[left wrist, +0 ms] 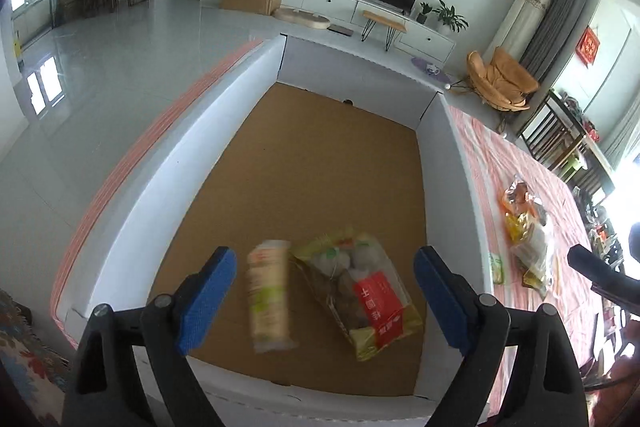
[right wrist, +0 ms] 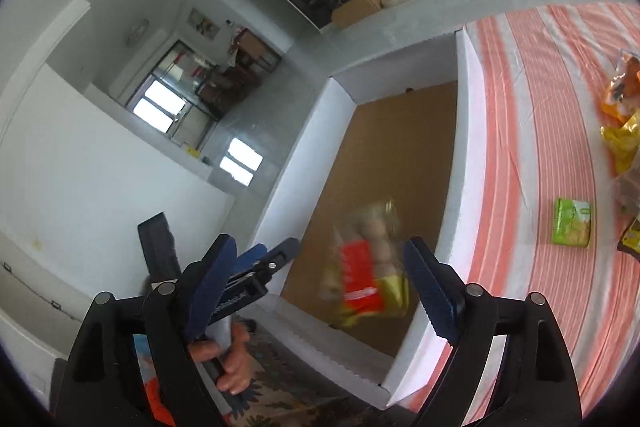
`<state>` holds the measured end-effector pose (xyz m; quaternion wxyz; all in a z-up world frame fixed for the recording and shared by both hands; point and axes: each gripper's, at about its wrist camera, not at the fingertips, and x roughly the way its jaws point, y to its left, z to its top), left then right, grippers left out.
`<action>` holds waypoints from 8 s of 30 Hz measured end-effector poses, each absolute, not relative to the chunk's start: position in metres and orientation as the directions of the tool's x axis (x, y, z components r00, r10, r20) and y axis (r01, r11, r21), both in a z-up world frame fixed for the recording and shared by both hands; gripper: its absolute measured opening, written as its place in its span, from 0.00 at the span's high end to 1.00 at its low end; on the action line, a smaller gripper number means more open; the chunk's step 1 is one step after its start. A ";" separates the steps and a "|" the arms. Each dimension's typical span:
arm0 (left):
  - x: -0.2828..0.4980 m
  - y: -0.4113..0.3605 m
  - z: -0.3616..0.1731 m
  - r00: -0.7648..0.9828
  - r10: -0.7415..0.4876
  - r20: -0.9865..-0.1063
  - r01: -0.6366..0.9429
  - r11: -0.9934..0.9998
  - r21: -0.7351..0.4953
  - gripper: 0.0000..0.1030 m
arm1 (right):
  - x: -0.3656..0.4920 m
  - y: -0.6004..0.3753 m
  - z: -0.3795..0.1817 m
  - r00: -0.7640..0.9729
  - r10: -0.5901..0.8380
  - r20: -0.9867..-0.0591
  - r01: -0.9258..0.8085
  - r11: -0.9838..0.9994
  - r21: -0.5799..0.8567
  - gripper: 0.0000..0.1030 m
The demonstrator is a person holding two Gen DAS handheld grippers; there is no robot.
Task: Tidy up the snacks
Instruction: 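Carry both snacks to the cardboard box and open both tools to drop them, then move both tools back over the snack pile, then position the left tool over the green cracker packet, then grasp the clear bag of brown bars with the right tool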
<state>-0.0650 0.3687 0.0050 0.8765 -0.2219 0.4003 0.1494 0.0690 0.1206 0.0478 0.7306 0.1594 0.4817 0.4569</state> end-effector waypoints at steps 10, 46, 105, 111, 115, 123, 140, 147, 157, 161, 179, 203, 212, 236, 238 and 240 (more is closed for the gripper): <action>-0.026 0.210 0.016 0.649 -0.245 -0.720 0.030 0.954 -0.298 0.12 | 0.084 -0.044 -0.052 0.583 0.267 -0.767 -0.194 0.963 0.187 0.15; 0.038 0.062 -0.125 0.526 -0.081 -0.846 0.133 0.991 -0.012 0.00 | 0.080 -0.128 -0.122 0.512 -0.045 -0.858 0.090 0.996 0.002 0.09; 0.097 0.106 -0.118 0.524 0.001 -0.851 -0.009 1.000 -0.005 0.06 | 0.079 -0.127 -0.122 0.516 -0.051 -0.855 0.092 0.996 -0.004 0.08; 0.097 0.104 -0.124 0.535 -0.010 -0.845 0.016 1.000 -0.002 0.00 | 0.079 -0.127 -0.122 0.515 -0.052 -0.855 0.093 0.996 -0.004 0.08; 0.093 0.103 -0.126 0.548 -0.008 -0.836 0.013 1.000 -0.001 0.00 | 0.079 -0.127 -0.122 0.515 -0.051 -0.855 0.093 0.996 -0.004 0.08; 0.091 0.102 -0.125 0.556 -0.007 -0.831 0.011 1.000 0.000 0.00 | 0.080 -0.127 -0.123 0.515 -0.052 -0.855 0.093 0.996 -0.004 0.08; 0.091 0.102 -0.125 0.556 -0.007 -0.831 0.012 1.000 -0.001 0.00 | 0.098 -0.135 -0.077 0.641 0.146 -0.753 0.033 0.976 0.217 0.10; 0.091 0.102 -0.125 0.556 -0.007 -0.831 0.011 1.000 -0.001 0.00 | 0.233 -0.067 -0.069 0.404 0.298 -0.865 -0.081 0.954 0.290 0.10; 0.091 0.101 -0.125 0.557 -0.007 -0.831 0.011 1.000 -0.001 0.00 | 0.273 0.026 -0.120 0.359 -0.118 -0.926 -0.229 0.950 -0.210 0.24; 0.091 0.101 -0.125 0.557 -0.007 -0.831 0.011 1.000 -0.001 0.00 | 0.249 0.016 -0.104 0.453 -0.089 -0.887 -0.254 0.941 -0.225 0.43; 0.091 0.101 -0.126 0.557 -0.007 -0.830 0.011 1.000 -0.001 0.00 | 0.126 -0.181 -0.110 0.500 0.050 -0.865 -0.038 0.999 0.035 0.39; 0.092 0.101 -0.124 0.559 -0.007 -0.829 0.011 1.000 -0.001 0.00 | 0.127 -0.175 -0.125 0.523 -0.049 -0.851 0.079 0.997 -0.009 0.06; 0.092 0.101 -0.124 0.559 -0.007 -0.829 0.011 1.000 -0.001 0.00 | 0.127 -0.175 -0.125 0.524 -0.049 -0.850 0.079 0.997 -0.009 0.06; 0.092 0.101 -0.123 0.559 -0.007 -0.829 0.010 1.000 -0.001 0.00 | 0.126 -0.175 -0.125 0.525 -0.048 -0.850 0.078 0.997 -0.009 0.06; 0.092 0.101 -0.123 0.559 -0.007 -0.829 0.010 1.000 -0.001 0.00 | 0.127 -0.175 -0.125 0.525 -0.048 -0.850 0.078 0.997 -0.009 0.06; 0.092 0.101 -0.124 0.559 -0.007 -0.829 0.010 1.000 -0.001 0.00 | 0.127 -0.175 -0.125 0.525 -0.048 -0.850 0.078 0.997 -0.009 0.06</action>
